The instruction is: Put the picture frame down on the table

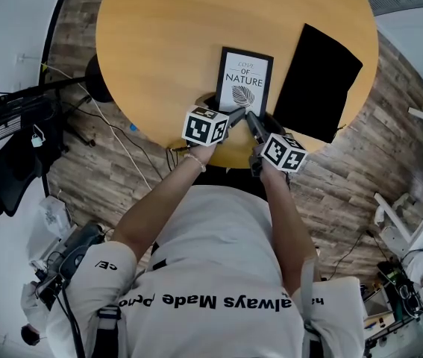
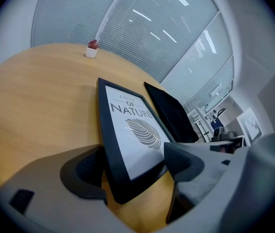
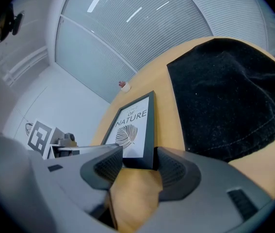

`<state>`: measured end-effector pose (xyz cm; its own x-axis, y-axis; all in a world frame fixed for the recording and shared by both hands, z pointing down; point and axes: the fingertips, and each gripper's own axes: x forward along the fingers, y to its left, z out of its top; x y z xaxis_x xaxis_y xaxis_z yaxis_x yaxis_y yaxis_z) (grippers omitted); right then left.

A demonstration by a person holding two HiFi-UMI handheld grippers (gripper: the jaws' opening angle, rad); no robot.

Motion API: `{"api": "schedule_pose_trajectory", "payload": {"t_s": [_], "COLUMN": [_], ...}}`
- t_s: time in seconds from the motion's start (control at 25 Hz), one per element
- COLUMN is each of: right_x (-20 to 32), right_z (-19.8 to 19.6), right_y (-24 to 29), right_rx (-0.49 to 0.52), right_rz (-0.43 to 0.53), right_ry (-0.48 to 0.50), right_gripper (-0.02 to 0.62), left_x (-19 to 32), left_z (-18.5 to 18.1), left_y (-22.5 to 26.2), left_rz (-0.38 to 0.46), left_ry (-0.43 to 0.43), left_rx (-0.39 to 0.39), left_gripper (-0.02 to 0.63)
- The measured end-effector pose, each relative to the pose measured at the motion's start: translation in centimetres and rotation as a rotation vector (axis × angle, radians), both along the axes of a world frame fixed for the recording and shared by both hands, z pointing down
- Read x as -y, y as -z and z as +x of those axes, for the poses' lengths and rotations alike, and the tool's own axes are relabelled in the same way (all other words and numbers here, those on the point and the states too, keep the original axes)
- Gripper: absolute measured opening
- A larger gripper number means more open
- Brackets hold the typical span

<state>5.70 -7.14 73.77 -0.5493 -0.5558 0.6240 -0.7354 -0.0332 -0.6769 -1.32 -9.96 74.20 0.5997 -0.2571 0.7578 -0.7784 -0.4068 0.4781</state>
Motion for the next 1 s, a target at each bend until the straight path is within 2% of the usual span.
{"api": "schedule_pose_trajectory", "payload": {"t_s": [1.0], "right_x": [-0.21], "right_z": [-0.19], "right_y": [-0.6], "right_rx": [-0.074], "right_rz": [0.014], "right_ry": [0.04], "right_gripper": [0.224], "left_x": [-0.12], "left_z": [-0.57], "left_y": [-0.85], "left_rz": [0.036], "left_ry": [-0.05], "left_rx": [0.095], "left_gripper": [0.347]}}
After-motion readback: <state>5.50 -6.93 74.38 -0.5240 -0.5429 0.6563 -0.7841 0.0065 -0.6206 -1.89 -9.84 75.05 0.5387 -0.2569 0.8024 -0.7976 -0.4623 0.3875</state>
